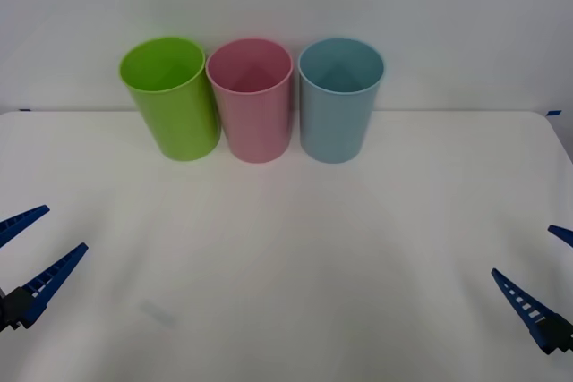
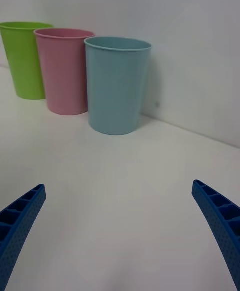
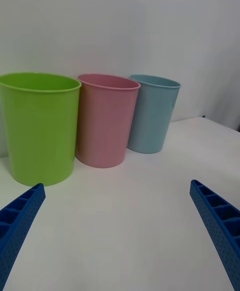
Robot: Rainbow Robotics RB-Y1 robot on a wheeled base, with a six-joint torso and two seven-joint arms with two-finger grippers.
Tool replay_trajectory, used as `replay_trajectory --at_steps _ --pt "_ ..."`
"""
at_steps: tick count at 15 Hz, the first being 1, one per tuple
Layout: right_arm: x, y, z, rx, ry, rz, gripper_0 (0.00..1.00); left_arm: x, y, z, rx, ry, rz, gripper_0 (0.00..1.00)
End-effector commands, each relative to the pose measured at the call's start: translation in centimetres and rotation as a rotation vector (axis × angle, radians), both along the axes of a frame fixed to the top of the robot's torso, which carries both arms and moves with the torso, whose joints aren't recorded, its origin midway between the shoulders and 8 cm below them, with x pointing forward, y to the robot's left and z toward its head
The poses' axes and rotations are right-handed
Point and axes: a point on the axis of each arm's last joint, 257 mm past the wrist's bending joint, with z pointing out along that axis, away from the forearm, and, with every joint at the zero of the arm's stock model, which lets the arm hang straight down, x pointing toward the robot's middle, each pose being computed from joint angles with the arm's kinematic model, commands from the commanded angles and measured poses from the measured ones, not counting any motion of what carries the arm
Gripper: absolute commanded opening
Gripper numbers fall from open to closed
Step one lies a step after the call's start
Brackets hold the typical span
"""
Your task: Grasp the object on the table and drop it into the matching bin: aluminum can to the light blue bin, PET bottle to the pink bin.
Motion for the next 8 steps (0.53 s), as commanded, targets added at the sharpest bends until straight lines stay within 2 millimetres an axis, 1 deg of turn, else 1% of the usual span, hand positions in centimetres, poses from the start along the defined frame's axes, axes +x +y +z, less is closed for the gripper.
replay_trajectory --at_steps 1,4,6,8 --pt "-1.3 -0.8 -0.6 -0.013 0.016 -0.004 1.00 0.0 0.0 0.0 0.000 0.000 0.000 1.00" --pt "-2.0 -1.5 -1.4 -0.012 0.030 -0.001 1.00 0.0 0.0 0.0 0.000 0.000 0.000 1.00" --pt "-2.2 -1.5 -1.6 -0.011 0.032 0.006 1.00 0.0 0.0 0.0 0.000 0.000 0.000 1.00" --pt "-2.2 -0.9 -1.5 -0.006 0.031 0.027 1.00 0.0 0.0 0.0 0.000 0.000 0.000 1.00"
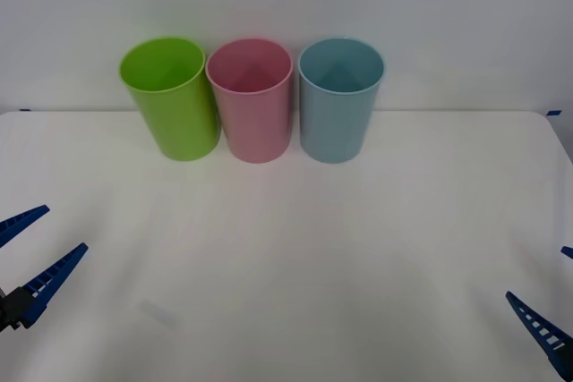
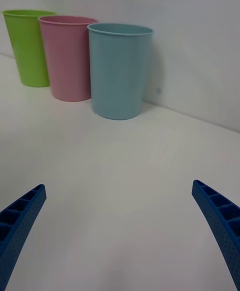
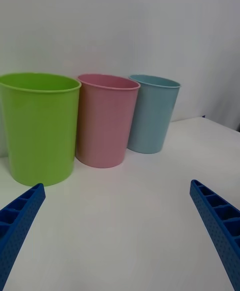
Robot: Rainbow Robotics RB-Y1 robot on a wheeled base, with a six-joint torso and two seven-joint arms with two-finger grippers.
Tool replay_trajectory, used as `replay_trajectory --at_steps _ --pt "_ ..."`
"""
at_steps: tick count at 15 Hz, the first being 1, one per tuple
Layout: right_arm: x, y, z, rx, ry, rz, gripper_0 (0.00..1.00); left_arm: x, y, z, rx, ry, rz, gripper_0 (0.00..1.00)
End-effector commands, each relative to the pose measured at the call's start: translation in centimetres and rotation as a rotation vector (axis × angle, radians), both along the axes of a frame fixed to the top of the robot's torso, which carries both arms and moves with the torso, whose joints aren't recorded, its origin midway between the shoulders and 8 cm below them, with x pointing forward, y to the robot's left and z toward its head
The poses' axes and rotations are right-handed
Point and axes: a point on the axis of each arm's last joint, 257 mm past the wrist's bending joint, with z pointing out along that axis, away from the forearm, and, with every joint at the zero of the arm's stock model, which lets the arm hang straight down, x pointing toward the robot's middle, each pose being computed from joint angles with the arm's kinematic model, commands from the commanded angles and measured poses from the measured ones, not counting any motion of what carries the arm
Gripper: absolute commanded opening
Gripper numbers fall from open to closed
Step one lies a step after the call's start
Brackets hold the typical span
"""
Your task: Grasp the object on the table and drop it into the matching bin: aluminum can to the light blue bin, PET bottle to the pink bin.
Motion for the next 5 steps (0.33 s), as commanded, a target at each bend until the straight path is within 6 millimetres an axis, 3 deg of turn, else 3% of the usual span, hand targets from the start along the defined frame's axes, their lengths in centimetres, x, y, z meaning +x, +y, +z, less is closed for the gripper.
replay_trajectory --at_steps 1,5 --pt "0.05 0.78 0.12 0.011 -0.002 0.026 1.00 0.00 0.00 0.00 0.000 0.000 0.000 1.00" --pt "0.05 0.78 0.12 0.011 -0.002 0.026 1.00 0.00 0.00 0.00 0.000 0.000 0.000 1.00"
